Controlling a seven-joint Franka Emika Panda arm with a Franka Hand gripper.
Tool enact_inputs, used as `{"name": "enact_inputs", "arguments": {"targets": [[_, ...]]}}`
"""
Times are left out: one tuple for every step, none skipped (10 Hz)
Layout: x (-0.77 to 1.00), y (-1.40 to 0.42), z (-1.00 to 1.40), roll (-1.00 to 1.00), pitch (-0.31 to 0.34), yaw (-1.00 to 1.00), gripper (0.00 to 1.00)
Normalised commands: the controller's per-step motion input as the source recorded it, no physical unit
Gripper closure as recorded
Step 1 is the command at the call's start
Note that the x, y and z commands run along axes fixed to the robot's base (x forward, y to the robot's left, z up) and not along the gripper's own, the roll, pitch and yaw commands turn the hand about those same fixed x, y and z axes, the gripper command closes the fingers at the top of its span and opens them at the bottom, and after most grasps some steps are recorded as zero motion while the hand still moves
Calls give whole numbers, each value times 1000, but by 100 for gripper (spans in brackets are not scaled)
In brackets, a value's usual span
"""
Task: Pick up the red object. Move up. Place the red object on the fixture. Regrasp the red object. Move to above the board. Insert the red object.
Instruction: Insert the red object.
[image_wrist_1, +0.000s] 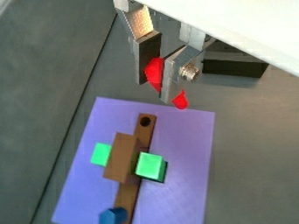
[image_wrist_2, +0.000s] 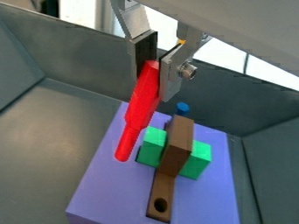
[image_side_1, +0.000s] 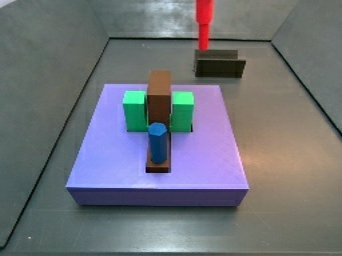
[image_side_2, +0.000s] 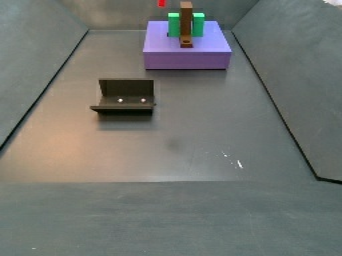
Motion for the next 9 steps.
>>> {"name": "enact_inputs", "arguments": {"targets": [[0,0,0,-164,500,-409,100],[0,-49,0,-199,500,-420,100],[0,-83,0,-227,500,-426,100],[0,-80,0,-227,500,-423,100],[0,-69,0,-217,500,-414,100],[0,-40,0,-200,500,-409,100],[0,0,0,-164,500,-400,100],[0,0,0,-127,500,-397,100],[0,0,0,-107,500,-394,100]]}}
